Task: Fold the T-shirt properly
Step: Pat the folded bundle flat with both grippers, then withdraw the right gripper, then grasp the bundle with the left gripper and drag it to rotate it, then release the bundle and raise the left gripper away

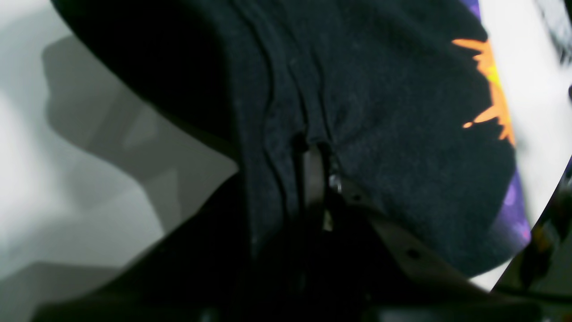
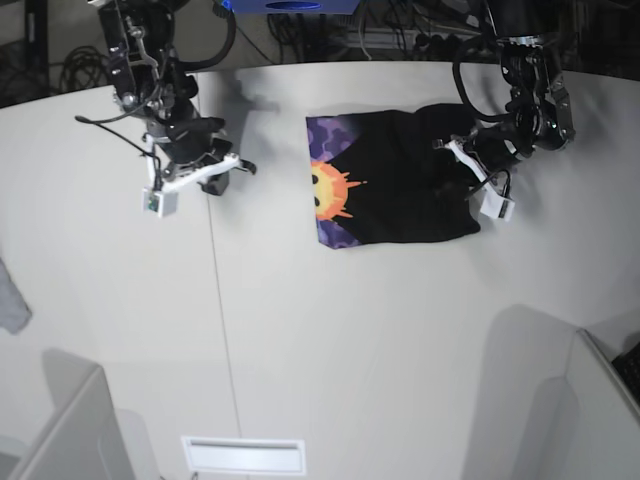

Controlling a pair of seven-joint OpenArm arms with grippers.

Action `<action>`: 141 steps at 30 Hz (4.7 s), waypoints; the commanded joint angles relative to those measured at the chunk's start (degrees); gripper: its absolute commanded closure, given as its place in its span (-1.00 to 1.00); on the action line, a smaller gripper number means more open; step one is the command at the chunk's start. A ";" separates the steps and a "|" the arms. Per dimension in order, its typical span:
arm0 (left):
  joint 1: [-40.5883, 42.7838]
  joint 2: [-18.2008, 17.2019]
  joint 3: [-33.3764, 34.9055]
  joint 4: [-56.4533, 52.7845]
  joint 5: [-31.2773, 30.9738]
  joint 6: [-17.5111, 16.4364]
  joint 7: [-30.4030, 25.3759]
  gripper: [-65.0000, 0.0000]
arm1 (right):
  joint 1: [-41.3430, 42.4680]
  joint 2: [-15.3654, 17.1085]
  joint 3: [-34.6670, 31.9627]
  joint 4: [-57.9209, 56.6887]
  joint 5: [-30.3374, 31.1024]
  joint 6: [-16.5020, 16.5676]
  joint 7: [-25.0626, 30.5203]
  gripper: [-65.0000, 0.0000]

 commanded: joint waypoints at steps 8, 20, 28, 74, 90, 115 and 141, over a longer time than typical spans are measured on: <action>-2.50 -5.79 12.02 0.25 4.22 1.40 3.02 1.00 | -5.31 -0.11 11.89 1.19 0.17 0.57 0.90 1.00; -13.93 -13.44 31.63 0.16 4.31 1.40 3.02 1.00 | -13.48 -0.99 24.02 1.10 0.17 0.57 8.72 1.00; -24.31 -15.28 46.57 0.16 4.31 1.40 2.85 1.00 | -15.24 -3.54 28.94 1.01 0.17 0.66 8.81 1.00; -38.90 0.89 70.04 -0.28 36.05 -5.24 -3.13 1.00 | -15.24 -8.90 29.73 0.84 -0.10 0.66 12.33 1.00; -39.08 0.80 72.42 -0.37 36.05 -5.24 -2.96 0.64 | -15.24 -8.90 29.64 0.84 -0.10 0.66 12.33 1.00; -37.23 3.35 51.14 15.54 36.22 -5.24 -2.69 -0.22 | -15.59 -8.55 30.61 0.75 -0.62 7.69 12.42 1.00; 23.17 -4.56 17.91 31.81 48.01 1.31 -33.20 1.00 | -27.55 -8.82 31.49 1.63 -22.07 28.44 15.84 1.00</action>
